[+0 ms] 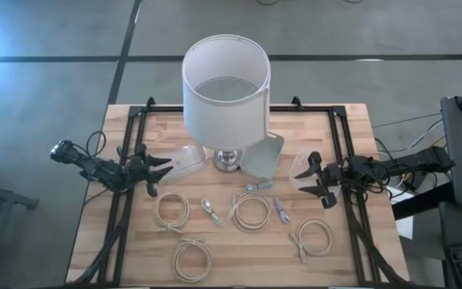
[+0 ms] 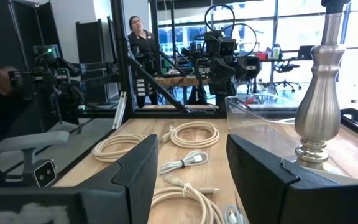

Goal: Pick & Place USB Port

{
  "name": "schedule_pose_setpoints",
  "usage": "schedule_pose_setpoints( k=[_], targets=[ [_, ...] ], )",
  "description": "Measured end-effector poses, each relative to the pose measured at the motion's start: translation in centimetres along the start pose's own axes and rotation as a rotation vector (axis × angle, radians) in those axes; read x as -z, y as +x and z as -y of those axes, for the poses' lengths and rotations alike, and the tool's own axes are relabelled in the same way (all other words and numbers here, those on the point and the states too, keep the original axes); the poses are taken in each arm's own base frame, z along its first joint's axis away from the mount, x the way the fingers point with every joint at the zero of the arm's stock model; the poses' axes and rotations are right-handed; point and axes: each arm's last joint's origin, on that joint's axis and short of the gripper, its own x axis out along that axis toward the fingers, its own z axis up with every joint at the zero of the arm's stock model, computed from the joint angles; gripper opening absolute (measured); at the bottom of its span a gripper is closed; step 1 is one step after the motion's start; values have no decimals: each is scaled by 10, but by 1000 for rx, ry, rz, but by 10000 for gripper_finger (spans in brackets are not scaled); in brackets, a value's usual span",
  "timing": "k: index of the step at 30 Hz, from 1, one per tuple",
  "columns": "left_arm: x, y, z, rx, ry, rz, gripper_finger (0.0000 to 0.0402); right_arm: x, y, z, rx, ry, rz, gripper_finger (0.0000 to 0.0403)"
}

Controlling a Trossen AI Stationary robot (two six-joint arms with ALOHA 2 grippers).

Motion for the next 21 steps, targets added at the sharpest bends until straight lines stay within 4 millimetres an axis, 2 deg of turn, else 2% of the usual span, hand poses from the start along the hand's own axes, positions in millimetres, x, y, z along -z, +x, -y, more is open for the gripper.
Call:
schedule_pose_setpoints(
  k=[13, 21],
  targets=[
    [-1, 0, 0, 1, -14, 14, 136, -1, 0, 0, -1, 30, 6, 189],
    [-15, -1, -1, -15, -133, 133, 136, -11, -1, -1, -9, -28, 110, 189]
  ],
)
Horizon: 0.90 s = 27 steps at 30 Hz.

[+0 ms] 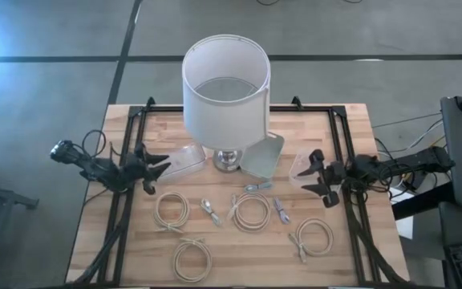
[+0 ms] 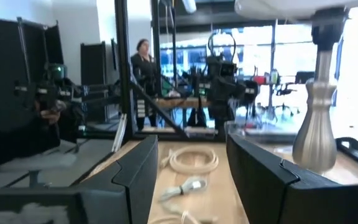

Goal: Pick & Place USB Port
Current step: Put the light brown HDMI cable into the left transparent bin

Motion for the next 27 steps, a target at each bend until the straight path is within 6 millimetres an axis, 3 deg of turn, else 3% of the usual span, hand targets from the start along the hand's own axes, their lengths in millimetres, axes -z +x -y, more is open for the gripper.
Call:
schedule_pose_setpoints(
  k=[3, 6, 11, 14, 18, 20, 23, 27],
  targets=[
    [-1, 0, 0, -13, 5, 9, 135, -3, 0, 0, -2, 0, 30, 189],
    [-2, 0, -2, -77, 122, 13, 136, -6, 0, 0, 13, -30, 65, 189],
    [-7, -1, -7, -248, 122, 36, 135, -17, -2, 5, 232, -136, 175, 189],
    [-18, -1, -5, -175, 112, 92, 135, -24, -4, 8, 338, -196, 228, 189],
    [-35, -2, 3, 113, 91, 182, 135, -36, -3, 6, 321, -202, 281, 189],
    [-46, -1, 7, 177, 62, 217, 135, -48, 2, 5, 316, -169, 296, 189],
    [-57, 5, 14, 181, 108, 159, 135, -67, 14, 4, 314, -166, 261, 189],
    [-68, 20, 30, 184, 249, -16, 135, -77, 37, 4, 310, -201, 54, 189]
  ],
)
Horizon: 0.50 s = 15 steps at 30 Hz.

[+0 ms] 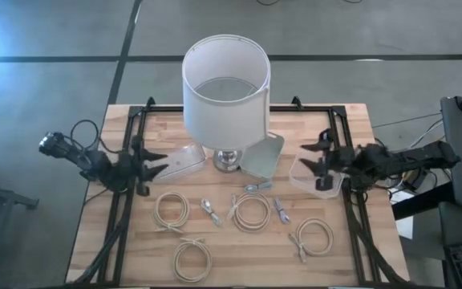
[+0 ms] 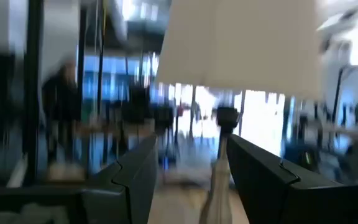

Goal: Pick & Place USB Port
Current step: Put the light brown HDMI cable into the left transparent bin

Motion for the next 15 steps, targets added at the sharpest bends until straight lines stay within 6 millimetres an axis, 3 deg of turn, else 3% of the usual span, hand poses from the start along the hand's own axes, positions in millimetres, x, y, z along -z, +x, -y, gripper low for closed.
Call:
schedule_pose_setpoints(
  k=[4, 8, 15],
  targets=[
    [-22, 18, 9, 32, 110, -191, 136, -2, 22, -6, -12, 2, -160, 189],
    [-39, 33, 17, 36, 114, -424, 136, -3, 41, -11, -13, 24, -230, 189],
    [-31, 57, 43, 134, -40, -749, 136, -1, 63, -18, -20, -5, -282, 182]
  ],
)
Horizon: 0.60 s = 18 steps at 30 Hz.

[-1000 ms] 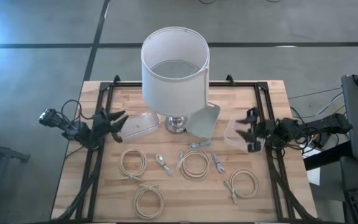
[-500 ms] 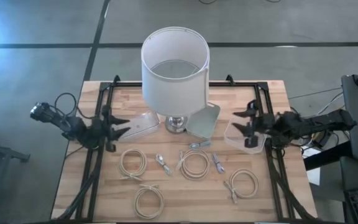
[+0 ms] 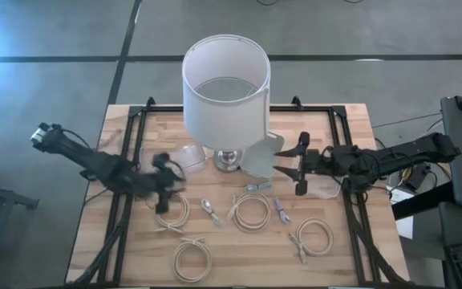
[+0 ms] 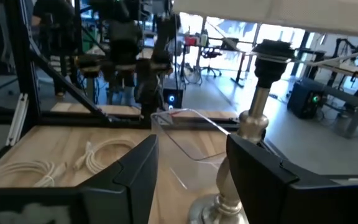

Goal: Pick & Place USB Port
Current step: Put the light brown HDMI cable into the left transparent bin

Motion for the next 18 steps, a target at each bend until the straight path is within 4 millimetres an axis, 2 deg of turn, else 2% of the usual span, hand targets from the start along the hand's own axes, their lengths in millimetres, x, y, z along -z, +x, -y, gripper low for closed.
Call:
schedule_pose_setpoints(
  k=[4, 8, 18],
  targets=[
    [1, 20, 16, 126, -77, -128, 136, -4, 5, -1, -1, -5, -6, 175],
    [15, 41, 28, 162, -104, -312, 136, -4, 7, -2, -5, -11, -33, 166],
    [44, 67, 53, 220, -176, -671, 136, -5, 5, -1, -5, -14, -35, 143]
  ],
)
